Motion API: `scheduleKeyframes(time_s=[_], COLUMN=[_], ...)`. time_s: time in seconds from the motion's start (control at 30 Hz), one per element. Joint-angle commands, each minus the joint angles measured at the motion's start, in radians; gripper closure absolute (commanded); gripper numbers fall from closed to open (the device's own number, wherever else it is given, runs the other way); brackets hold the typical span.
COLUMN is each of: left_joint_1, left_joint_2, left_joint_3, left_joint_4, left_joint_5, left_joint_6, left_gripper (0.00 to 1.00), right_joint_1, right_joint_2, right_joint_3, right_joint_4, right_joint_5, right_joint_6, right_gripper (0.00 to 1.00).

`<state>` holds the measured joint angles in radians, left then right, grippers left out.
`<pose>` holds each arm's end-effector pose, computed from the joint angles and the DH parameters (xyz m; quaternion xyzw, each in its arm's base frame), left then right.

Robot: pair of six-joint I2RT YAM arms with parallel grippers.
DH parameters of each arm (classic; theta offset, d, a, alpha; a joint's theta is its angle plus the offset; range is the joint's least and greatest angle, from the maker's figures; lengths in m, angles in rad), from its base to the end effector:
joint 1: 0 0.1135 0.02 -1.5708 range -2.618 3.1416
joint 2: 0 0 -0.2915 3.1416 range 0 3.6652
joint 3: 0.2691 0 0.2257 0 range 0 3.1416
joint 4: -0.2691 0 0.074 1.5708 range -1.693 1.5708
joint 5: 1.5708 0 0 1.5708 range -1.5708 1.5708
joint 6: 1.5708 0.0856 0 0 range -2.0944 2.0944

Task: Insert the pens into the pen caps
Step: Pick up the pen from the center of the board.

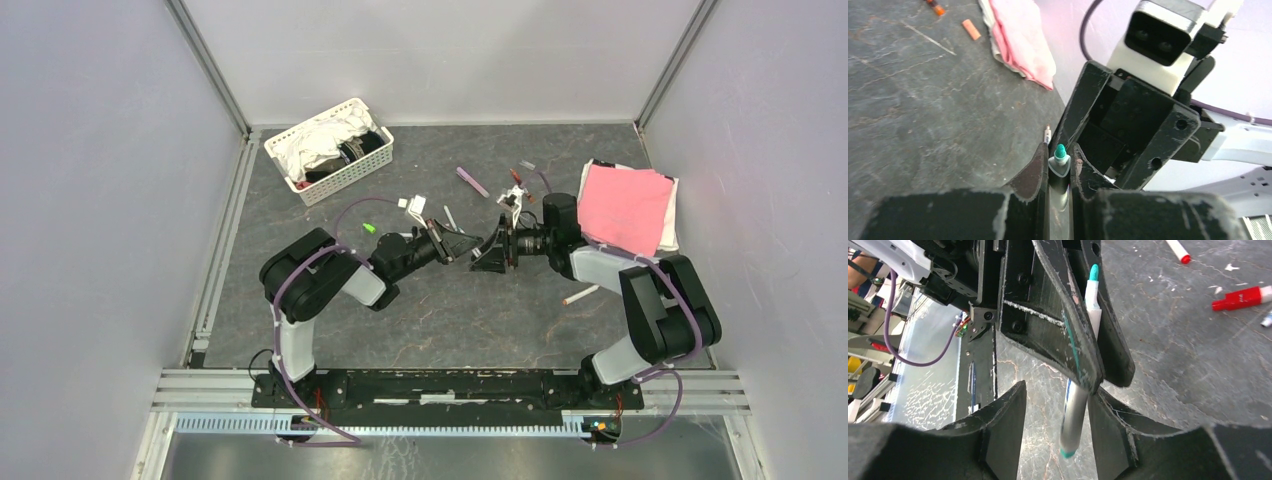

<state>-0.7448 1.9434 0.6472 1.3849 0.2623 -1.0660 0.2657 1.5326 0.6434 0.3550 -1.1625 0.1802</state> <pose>0.2783 -0.2867 0.2057 -0.0118 0.6761 -0.6299 0.3821 0.2548 0.1508 0.2186 -0.3028 0.7137 0.5567 0.2983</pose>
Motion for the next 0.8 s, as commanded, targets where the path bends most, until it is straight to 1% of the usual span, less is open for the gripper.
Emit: scheduleKeyframes(time_s=[0.0, 0.03, 0.1, 0.17, 0.3, 0.37, 0.4, 0.47, 0.57, 0.63, 0.7, 0.73, 0.77], left_joint_1=[-0.016, -0.017, -0.021, -0.022, -0.022, -0.022, -0.022, -0.024, -0.026, -0.028, -0.03, -0.029, -0.03], left_joint_2=[-0.043, -0.041, -0.04, -0.04, -0.044, -0.047, -0.049, -0.057, -0.065, -0.072, -0.077, -0.081, -0.082], left_joint_3=[-0.008, -0.007, -0.006, -0.012, -0.023, -0.024, -0.025, -0.026, -0.026, -0.025, -0.026, -0.027, -0.027], left_joint_4=[0.14, 0.154, 0.164, 0.169, 0.181, 0.18, 0.18, 0.173, 0.156, 0.146, 0.135, 0.133, 0.13], left_joint_5=[-0.031, -0.029, -0.027, -0.03, -0.037, -0.039, -0.04, -0.039, -0.036, -0.035, -0.032, -0.032, -0.032], left_joint_6=[-0.035, -0.04, -0.048, -0.051, -0.055, -0.055, -0.054, -0.05, -0.038, -0.032, -0.025, -0.023, -0.022], left_gripper=[0.98, 0.98, 0.98, 0.98, 0.98, 0.98, 0.98, 0.98, 0.98, 0.98, 0.98, 0.98, 0.98], right_joint_1=[0.024, 0.026, 0.025, 0.024, 0.026, 0.025, 0.025, 0.023, 0.024, 0.024, 0.025, 0.025, 0.025], right_joint_2=[-0.018, -0.02, -0.027, -0.035, -0.051, -0.052, -0.052, -0.049, -0.043, -0.041, -0.038, -0.04, -0.04], right_joint_3=[-0.006, -0.009, -0.023, -0.034, -0.049, -0.05, -0.049, -0.051, -0.05, -0.053, -0.058, -0.06, -0.06], right_joint_4=[0.098, 0.114, 0.178, 0.235, 0.269, 0.278, 0.284, 0.297, 0.315, 0.33, 0.355, 0.367, 0.369], right_joint_5=[-0.02, -0.02, -0.021, -0.023, -0.017, -0.018, -0.021, -0.031, -0.035, -0.035, -0.037, -0.037, -0.037], right_joint_6=[0.054, 0.067, 0.115, 0.165, 0.197, 0.207, 0.212, 0.223, 0.242, 0.259, 0.282, 0.294, 0.297], right_gripper=[0.48, 0.5, 0.56, 0.68, 0.83, 0.88, 0.9, 0.89, 0.81, 0.81, 0.8, 0.82, 0.86])
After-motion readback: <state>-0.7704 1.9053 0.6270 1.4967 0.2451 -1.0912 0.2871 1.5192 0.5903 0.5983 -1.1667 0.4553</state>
